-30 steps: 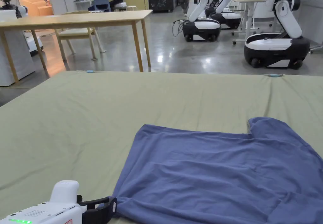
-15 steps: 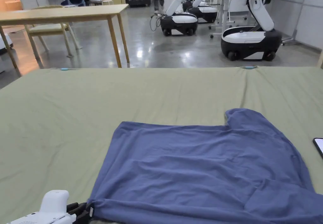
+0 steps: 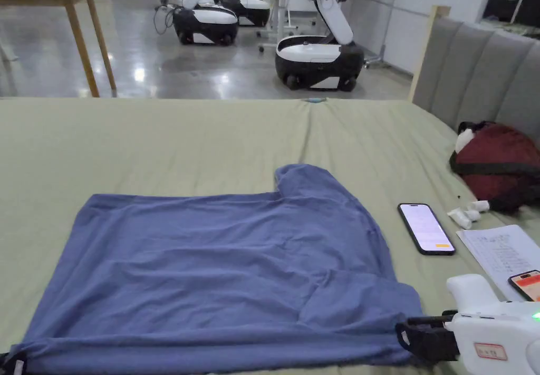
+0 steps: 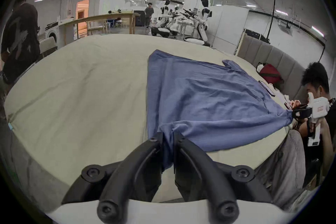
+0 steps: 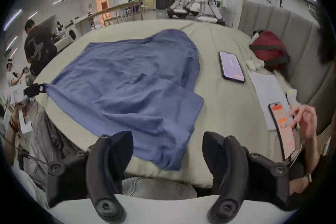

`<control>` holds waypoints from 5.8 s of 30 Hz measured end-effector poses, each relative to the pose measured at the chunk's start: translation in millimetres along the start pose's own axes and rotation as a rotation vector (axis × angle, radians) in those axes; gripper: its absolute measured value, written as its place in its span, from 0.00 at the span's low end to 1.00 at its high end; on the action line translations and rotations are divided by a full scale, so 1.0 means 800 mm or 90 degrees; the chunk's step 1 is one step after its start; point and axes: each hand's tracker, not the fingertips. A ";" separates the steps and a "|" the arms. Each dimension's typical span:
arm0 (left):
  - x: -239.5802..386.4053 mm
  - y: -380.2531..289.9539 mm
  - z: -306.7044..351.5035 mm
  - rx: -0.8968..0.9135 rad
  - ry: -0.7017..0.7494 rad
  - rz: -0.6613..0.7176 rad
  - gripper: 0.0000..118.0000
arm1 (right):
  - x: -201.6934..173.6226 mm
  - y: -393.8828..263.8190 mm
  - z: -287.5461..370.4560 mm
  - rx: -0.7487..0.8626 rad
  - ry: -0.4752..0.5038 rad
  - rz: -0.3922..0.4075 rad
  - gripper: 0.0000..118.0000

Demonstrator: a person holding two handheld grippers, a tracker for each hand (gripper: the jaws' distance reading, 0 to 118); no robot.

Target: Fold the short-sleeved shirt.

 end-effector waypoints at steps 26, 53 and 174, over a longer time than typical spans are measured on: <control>0.014 0.163 -0.066 0.052 -0.006 0.008 0.08 | 0.002 0.143 -0.023 0.121 -0.022 0.015 0.05; -0.008 0.079 0.032 0.042 0.011 0.062 0.37 | -0.028 0.052 0.089 0.245 0.069 -0.052 0.07; -0.006 0.190 -0.266 -0.154 0.049 -0.058 0.38 | -0.075 0.002 0.160 0.162 0.060 -0.028 0.00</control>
